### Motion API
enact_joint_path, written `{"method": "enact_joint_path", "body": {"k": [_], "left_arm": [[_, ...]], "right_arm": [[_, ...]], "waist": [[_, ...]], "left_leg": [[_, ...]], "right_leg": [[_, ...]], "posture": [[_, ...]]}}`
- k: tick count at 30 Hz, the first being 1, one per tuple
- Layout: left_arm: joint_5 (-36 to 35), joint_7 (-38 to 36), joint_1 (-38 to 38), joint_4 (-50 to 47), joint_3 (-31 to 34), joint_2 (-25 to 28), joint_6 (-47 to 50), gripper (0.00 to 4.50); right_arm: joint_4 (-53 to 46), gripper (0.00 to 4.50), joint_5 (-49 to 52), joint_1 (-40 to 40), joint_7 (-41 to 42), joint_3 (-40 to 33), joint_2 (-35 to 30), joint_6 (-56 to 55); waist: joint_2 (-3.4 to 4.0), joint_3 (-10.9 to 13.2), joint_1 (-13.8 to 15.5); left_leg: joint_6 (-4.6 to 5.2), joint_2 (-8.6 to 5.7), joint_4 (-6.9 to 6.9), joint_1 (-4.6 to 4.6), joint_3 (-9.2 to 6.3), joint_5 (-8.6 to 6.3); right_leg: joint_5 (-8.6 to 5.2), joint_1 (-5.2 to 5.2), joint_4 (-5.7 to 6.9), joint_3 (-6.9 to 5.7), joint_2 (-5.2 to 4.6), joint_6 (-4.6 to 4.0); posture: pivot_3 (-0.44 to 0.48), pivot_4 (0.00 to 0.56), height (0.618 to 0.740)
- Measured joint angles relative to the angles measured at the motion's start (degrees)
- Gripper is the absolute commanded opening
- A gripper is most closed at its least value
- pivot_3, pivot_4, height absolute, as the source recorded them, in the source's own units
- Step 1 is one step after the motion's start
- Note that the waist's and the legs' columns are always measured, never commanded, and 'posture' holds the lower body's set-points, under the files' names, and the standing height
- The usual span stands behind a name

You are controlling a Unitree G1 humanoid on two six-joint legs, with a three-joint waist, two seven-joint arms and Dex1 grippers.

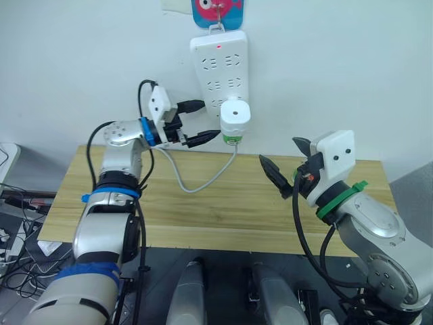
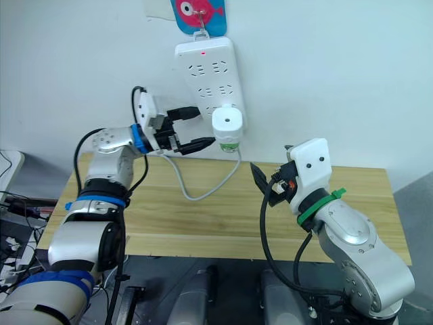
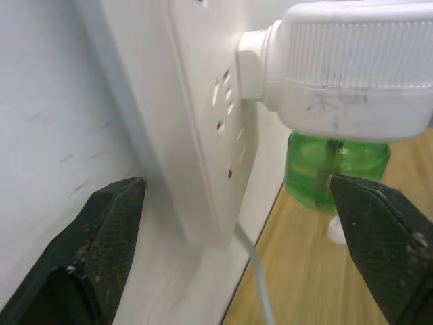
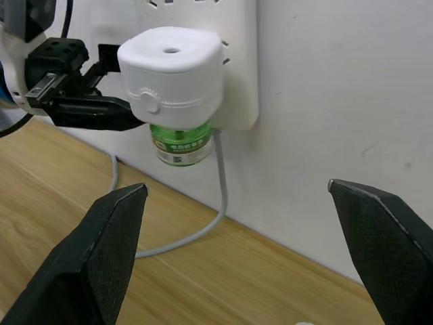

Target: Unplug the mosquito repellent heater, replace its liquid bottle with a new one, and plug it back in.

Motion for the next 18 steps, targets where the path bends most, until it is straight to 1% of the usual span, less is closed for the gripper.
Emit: {"method": "enact_joint_path", "body": {"k": [2, 5, 9, 12, 15, 16, 18], "left_arm": [[-1.08, 0.46, 3.98, -4.92, 0.43, 1.27, 2.80, 4.47], [-4.61, 1.17, 12.18, -18.47, 0.84, 3.42, 12.00, 4.50], [-10.54, 3.33, 19.42, -34.64, 2.19, 6.61, 23.10, 4.50], [-15.09, 5.50, 23.29, -43.41, 3.97, 8.02, 30.16, 4.50], [-17.35, 5.77, 27.52, -49.23, 4.42, 9.17, 32.70, 4.50], [-17.67, 5.96, 28.36, -50.07, 4.59, 9.17, 32.84, 4.50], [-19.22, 7.16, 30.16, -51.89, 5.62, 9.00, 33.08, 4.50]], "right_arm": [[-0.03, 4.50, 0.87, 0.23, -0.03, 0.13, -1.28, -1.39], [-0.12, 3.89, 1.35, 0.23, 0.08, 2.38, -2.00, -3.95], [0.07, 2.46, 1.20, 0.08, 1.28, 5.84, -2.15, -6.40], [1.87, 1.38, 0.35, -0.67, 2.32, 8.75, -2.56, -9.58], [5.49, 0.29, -2.40, -1.96, 3.39, 11.92, -3.42, -13.83], [6.46, 0.02, -3.30, -2.25, 3.51, 12.71, -3.52, -14.94], [10.19, 0.02, -6.28, -2.64, 3.81, 15.51, -3.42, -19.04]], "waist": [[0.00, 0.00, -0.01], [0.00, 0.00, 0.16], [-0.02, -0.01, 0.54], [-0.06, -0.04, 0.71], [-0.06, -0.04, 0.72], [-0.07, -0.04, 0.74], [-0.08, -0.05, 0.84]], "left_leg": [[-0.01, 0.01, 0.01, 0.00, -0.03, 0.01], [-0.02, 0.02, 0.02, -0.01, -0.11, 0.01], [-0.02, 0.02, 0.03, 0.01, -0.25, 0.01], [-0.02, 0.03, 0.04, 0.05, -0.29, 0.01], [-0.01, 0.03, 0.02, 0.13, -0.24, 0.01], [-0.01, 0.04, 0.02, 0.13, -0.26, 0.01], [-0.01, 0.05, 0.01, 0.14, -0.26, 0.01]], "right_leg": [[0.00, 0.00, 0.02, -0.01, 0.00, 0.00], [0.00, 0.00, 0.01, 0.00, 0.00, 0.00], [0.00, 0.01, 0.00, 0.06, -0.03, 0.00], [0.00, 0.05, -0.02, 0.06, -0.03, 0.00], [0.00, 0.08, -0.04, 0.12, -0.04, 0.00], [0.00, 0.08, -0.04, 0.11, -0.03, 0.00], [0.00, 0.08, -0.03, 0.09, -0.02, 0.00]], "posture": [[0.066, 0.274, 0.740], [0.085, 0.276, 0.740], [0.113, 0.284, 0.740], [0.127, 0.289, 0.740], [0.131, 0.291, 0.740], [0.133, 0.293, 0.740], [0.138, 0.297, 0.740]]}}
